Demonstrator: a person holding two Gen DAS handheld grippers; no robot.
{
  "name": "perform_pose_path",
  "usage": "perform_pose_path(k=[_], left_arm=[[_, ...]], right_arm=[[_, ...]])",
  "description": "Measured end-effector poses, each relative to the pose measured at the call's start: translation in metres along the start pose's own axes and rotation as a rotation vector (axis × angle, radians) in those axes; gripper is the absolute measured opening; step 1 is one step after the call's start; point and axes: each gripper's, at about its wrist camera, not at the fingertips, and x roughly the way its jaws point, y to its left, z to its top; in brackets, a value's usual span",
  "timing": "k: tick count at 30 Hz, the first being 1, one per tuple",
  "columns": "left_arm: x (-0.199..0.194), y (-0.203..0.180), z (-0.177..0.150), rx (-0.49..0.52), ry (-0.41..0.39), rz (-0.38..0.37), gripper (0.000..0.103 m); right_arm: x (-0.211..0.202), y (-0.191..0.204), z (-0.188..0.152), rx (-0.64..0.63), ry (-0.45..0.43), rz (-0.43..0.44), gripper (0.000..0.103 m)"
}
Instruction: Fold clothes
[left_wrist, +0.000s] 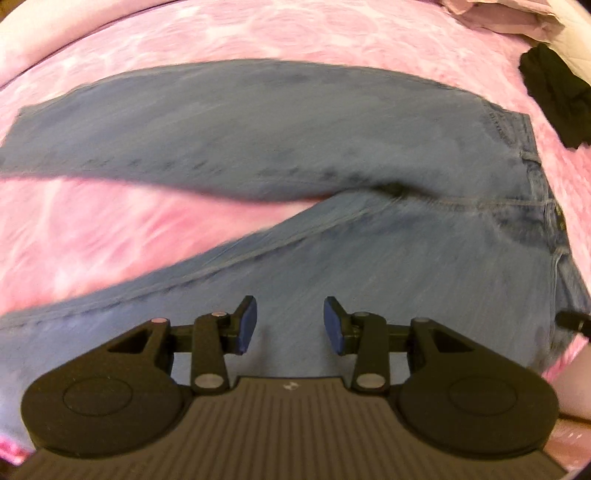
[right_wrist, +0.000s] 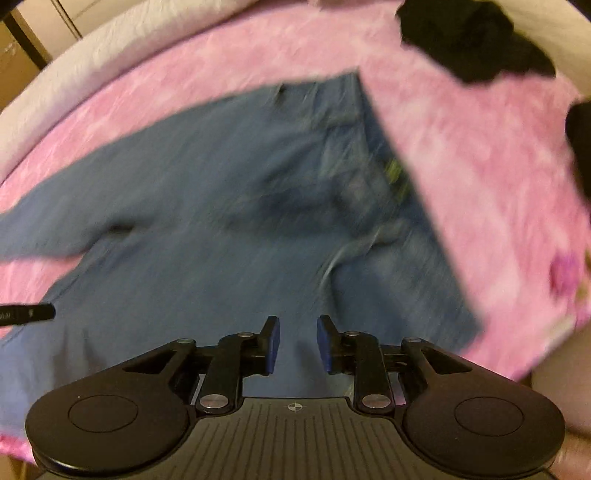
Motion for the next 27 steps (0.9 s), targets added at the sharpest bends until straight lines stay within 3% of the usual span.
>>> perform_pose_path(k=[5,12,17,27], left_arm=[[-0.053,0.064,-0.046,-0.014,0.03,0.066,0.035],[-0.146,0.133,-0.081,-0.014,-0.056,0.125,0.038],[-0.195,0.168,-0.097,-0.037,-0.117,0.134,0.038],[-0.24,0.203,-0.133,-0.039,-0.156,0.125,0.039]], right_arm=[[-0.026,0.05,-0.047,-0.001,0.087,-0.034,0.027],[-0.102,0.123,-0.065,-0.003,-0.026,-0.063,0.028],[-0.136,0.162,-0.079,-0.011,-0.053,-0.072,0.029],[-0.172,0.196,-0.109,-0.006,-0.06,-0.104,0.037]])
